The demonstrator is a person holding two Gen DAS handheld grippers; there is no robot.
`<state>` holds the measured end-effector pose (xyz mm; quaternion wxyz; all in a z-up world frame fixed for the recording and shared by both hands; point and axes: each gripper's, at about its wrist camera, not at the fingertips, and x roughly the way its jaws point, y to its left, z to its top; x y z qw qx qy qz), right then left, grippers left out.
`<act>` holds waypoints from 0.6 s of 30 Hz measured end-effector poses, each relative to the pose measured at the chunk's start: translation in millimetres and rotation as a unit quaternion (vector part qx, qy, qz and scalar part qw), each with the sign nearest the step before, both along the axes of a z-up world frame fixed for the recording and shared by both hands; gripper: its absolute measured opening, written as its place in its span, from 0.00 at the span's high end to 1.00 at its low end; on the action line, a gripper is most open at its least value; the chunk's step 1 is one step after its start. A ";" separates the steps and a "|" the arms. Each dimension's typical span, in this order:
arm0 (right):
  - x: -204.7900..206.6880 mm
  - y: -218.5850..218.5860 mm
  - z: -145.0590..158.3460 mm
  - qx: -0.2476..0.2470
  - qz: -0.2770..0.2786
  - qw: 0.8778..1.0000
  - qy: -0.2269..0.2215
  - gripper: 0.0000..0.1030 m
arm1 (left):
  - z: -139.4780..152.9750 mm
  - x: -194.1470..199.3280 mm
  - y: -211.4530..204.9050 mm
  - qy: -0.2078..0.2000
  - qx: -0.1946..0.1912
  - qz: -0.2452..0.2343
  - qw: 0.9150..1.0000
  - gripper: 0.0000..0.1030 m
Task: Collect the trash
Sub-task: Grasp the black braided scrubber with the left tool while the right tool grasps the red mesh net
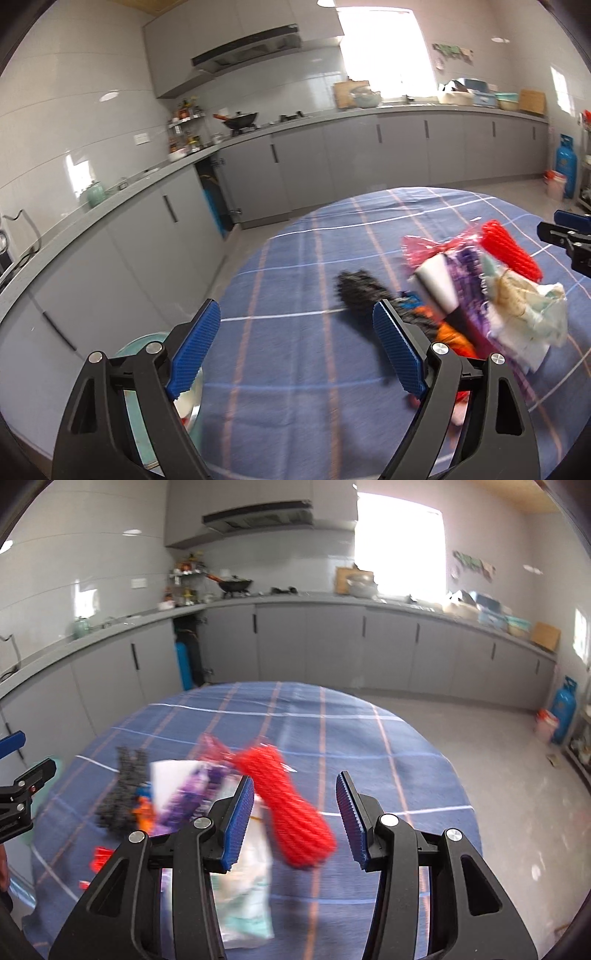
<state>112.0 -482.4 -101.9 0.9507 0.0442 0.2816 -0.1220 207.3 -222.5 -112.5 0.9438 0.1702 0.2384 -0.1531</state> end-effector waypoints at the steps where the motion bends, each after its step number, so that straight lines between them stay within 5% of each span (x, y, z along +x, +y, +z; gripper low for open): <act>1: 2.6 -4.6 -3.6 0.000 -0.004 1.000 0.007 0.55 | -3.2 3.5 -8.1 0.005 0.001 -0.005 1.000 0.19; 15: 30.6 -28.9 -31.2 0.057 0.034 0.995 0.071 0.55 | -42.9 31.8 -50.2 0.078 0.021 -0.038 0.996 0.19; 18: 34.0 -31.6 -34.3 0.067 0.038 0.994 0.083 0.55 | -46.1 35.3 -52.9 0.095 0.022 -0.055 0.994 0.32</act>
